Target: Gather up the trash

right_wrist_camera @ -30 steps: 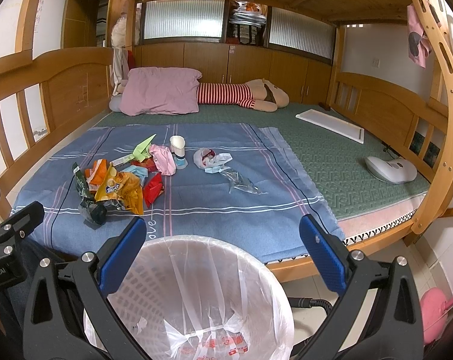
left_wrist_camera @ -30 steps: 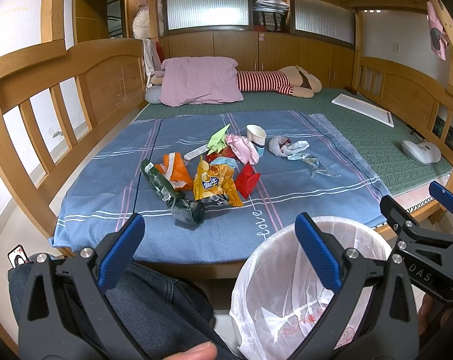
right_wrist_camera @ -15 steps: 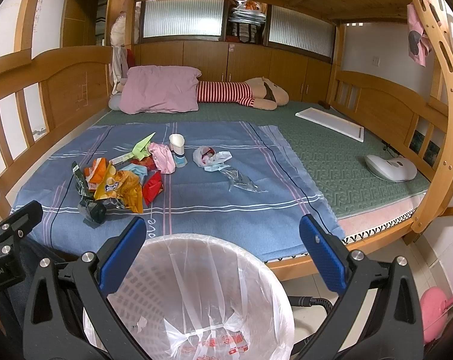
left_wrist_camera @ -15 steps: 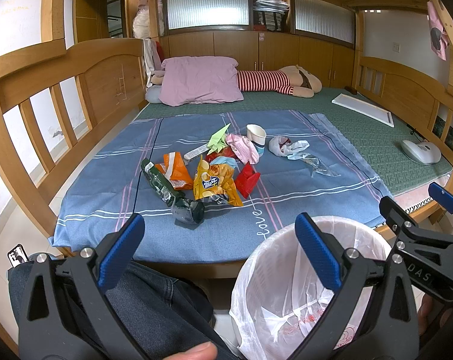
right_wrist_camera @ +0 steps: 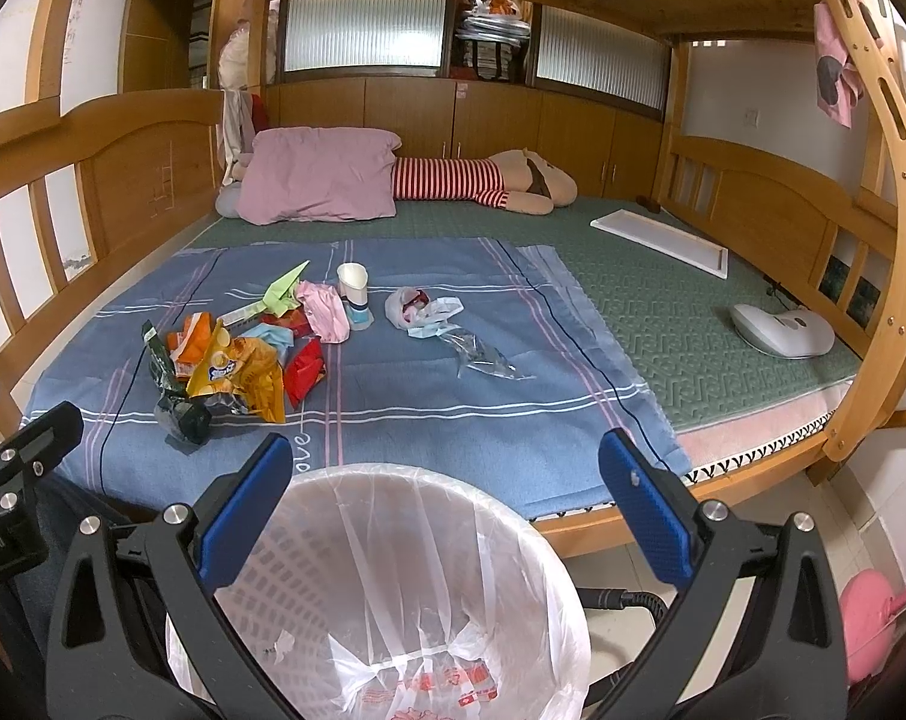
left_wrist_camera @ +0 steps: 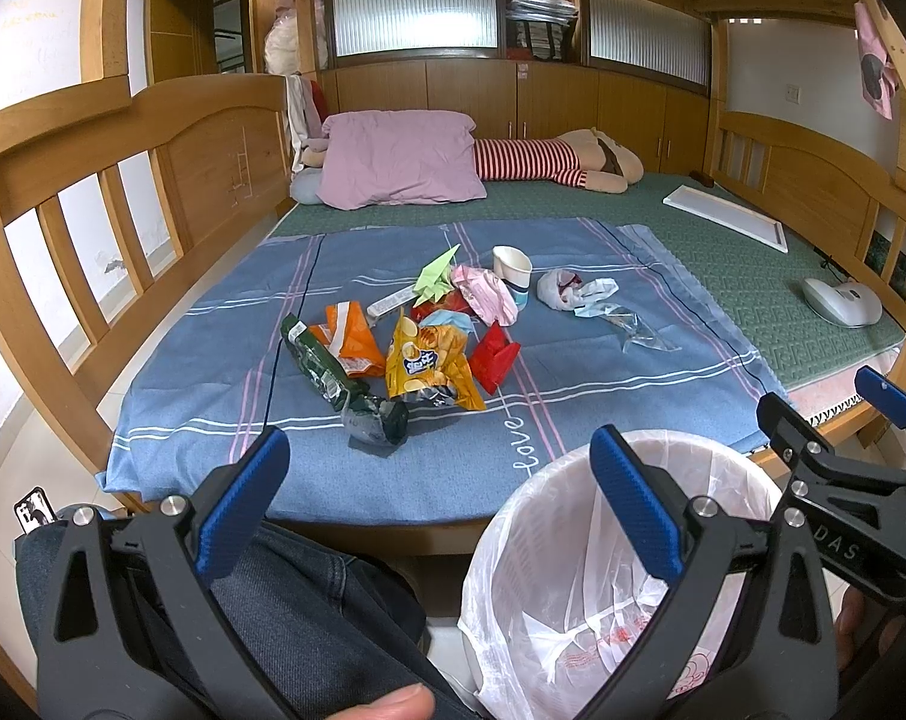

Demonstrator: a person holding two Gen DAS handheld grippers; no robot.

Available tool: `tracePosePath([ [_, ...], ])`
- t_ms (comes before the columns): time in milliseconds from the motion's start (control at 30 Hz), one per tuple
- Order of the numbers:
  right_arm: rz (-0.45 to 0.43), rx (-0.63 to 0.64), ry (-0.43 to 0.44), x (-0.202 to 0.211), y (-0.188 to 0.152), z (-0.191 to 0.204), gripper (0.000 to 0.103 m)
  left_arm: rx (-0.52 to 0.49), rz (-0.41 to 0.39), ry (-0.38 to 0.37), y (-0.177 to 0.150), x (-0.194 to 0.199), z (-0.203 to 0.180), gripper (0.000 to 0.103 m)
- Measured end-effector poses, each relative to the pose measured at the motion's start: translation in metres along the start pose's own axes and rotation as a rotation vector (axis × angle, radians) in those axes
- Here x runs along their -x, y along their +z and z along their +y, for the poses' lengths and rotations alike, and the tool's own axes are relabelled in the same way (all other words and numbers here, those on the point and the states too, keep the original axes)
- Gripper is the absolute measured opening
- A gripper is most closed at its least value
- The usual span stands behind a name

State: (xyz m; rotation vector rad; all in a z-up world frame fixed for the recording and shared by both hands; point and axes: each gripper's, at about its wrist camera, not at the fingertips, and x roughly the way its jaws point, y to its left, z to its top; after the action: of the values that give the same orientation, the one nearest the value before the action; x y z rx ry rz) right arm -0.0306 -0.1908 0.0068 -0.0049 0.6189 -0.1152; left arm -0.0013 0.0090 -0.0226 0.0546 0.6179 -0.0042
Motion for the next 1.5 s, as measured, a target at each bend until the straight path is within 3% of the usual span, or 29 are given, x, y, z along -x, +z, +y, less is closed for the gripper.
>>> tracePosePath([
  [1500,0.022,-0.006,0.001,-0.005,0.001,0.001,0.100,0.004,0.038,-0.008,-0.009,-0.005,-0.006,0.100],
])
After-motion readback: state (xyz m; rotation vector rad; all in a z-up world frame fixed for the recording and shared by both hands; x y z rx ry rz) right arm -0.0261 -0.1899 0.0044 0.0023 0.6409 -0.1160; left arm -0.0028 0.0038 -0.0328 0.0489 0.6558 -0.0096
